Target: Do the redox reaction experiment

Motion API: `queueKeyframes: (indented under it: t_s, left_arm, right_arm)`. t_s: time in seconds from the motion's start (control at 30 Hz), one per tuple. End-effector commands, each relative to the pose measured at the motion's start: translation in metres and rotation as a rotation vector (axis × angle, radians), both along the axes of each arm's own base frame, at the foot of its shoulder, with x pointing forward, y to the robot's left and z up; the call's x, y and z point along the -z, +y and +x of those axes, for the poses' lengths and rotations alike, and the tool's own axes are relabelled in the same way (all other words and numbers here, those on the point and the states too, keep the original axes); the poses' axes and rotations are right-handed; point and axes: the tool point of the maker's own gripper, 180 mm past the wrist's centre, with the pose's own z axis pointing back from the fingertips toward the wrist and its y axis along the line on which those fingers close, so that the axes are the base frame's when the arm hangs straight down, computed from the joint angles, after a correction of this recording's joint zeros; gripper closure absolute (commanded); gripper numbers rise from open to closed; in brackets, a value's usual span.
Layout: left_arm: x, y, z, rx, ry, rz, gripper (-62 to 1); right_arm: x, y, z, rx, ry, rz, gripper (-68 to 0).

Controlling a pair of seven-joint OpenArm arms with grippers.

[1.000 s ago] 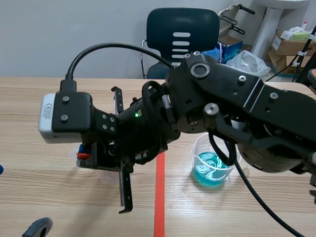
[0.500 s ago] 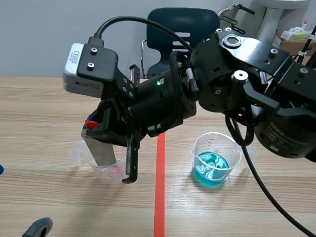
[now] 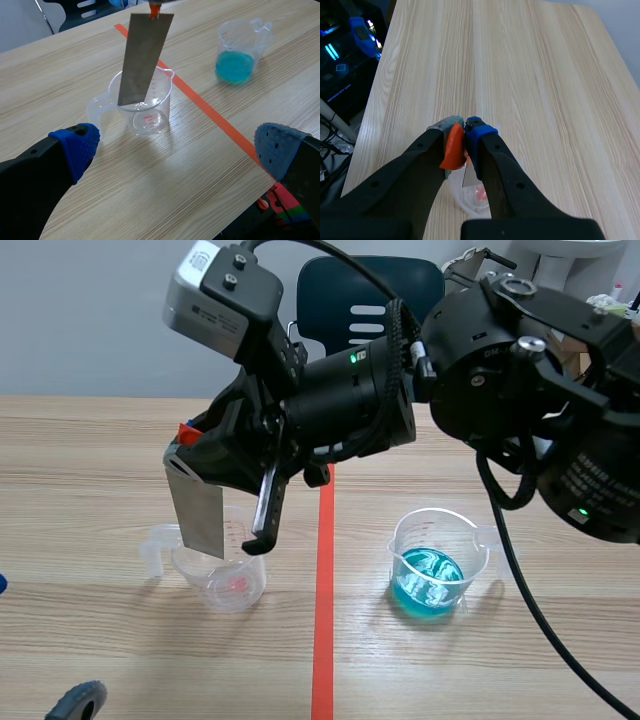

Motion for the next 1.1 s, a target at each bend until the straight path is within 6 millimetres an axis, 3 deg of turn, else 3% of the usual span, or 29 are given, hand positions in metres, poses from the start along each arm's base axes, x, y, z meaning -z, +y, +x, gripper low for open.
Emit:
queueKeyframes:
  t_s: [0.0, 0.47, 0.73, 1.07]
  left_arm:
    - [-0.007, -0.002, 0.003, -0.003, -0.025, -0.019, -62.3]
    - [-0.007, -0.002, 0.003, -0.003, -0.024, -0.019, -62.3]
    - [-0.007, -0.002, 0.003, -0.003, -0.024, -0.019, -62.3]
    - [-0.007, -0.002, 0.003, -0.003, -0.025, -0.019, -62.3]
  right_arm:
    - [-0.017, 0.000, 0.004, 0.001, -0.024, 0.043, -0.9]
    - [-0.025, -0.019, 0.013, 0.060, 0.093, 0.101, -0.9]
    - [-0.064, -0.029, 0.023, 0.083, 0.108, 0.174, -0.9]
    - [-0.093, -0.042, 0.029, 0.124, 0.104, 0.200, -1.0]
